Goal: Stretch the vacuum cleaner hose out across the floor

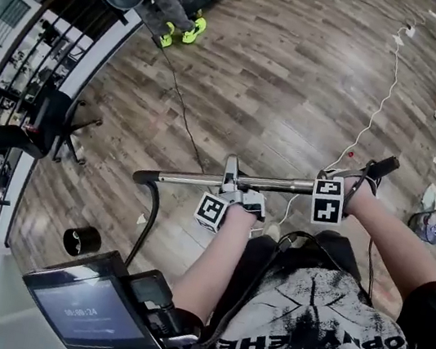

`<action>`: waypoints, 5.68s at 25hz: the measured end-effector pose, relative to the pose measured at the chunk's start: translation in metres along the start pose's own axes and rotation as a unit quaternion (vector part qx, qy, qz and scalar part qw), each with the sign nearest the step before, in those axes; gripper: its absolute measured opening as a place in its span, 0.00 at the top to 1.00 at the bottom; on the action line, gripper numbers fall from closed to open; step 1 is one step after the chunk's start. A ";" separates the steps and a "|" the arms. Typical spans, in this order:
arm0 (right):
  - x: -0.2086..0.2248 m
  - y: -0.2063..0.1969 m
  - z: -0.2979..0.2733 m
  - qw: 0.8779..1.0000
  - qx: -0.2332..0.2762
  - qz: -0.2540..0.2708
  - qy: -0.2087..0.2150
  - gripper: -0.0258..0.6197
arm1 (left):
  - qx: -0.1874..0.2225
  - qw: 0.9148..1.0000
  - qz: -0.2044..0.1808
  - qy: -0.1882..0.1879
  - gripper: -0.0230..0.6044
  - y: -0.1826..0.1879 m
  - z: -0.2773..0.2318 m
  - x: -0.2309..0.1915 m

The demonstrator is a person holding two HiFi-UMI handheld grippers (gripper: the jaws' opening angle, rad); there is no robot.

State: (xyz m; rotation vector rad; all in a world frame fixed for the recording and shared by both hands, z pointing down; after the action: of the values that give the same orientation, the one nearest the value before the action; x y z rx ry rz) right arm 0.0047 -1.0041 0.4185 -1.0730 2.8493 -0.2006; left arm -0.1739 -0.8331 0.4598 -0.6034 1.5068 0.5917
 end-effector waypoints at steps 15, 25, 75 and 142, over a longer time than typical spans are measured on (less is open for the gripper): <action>0.162 -0.034 -0.020 0.987 0.032 0.138 0.075 0.85 | 0.138 0.985 -0.042 0.098 0.86 -0.033 -0.091 0.000; 0.215 -0.083 -0.014 0.971 0.032 0.208 0.112 0.84 | 0.207 0.969 -0.042 0.131 0.85 -0.091 -0.110 0.004; 0.583 -0.070 -0.058 0.839 0.026 0.519 0.160 0.84 | 0.506 0.845 0.024 0.170 0.85 -0.169 -0.358 -0.014; 0.846 -0.390 -0.704 0.916 -0.044 0.200 0.346 0.86 | 0.199 0.845 -0.479 0.128 0.96 -0.256 -0.542 -0.352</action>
State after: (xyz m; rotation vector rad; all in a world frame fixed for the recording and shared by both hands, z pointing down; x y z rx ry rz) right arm -0.4672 -1.7900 1.1413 -0.4432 3.6550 -0.5113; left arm -0.3840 -1.3877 0.8229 -1.0181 1.2947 -0.5856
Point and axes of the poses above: the fingertips, and each gripper's own axes: z backward along the fingers, x to its right, y out of its top, the point moved 9 cm from there along z, backward along the fingers, and after that the axes turned 7 degrees about x, right-handed, at the moved point
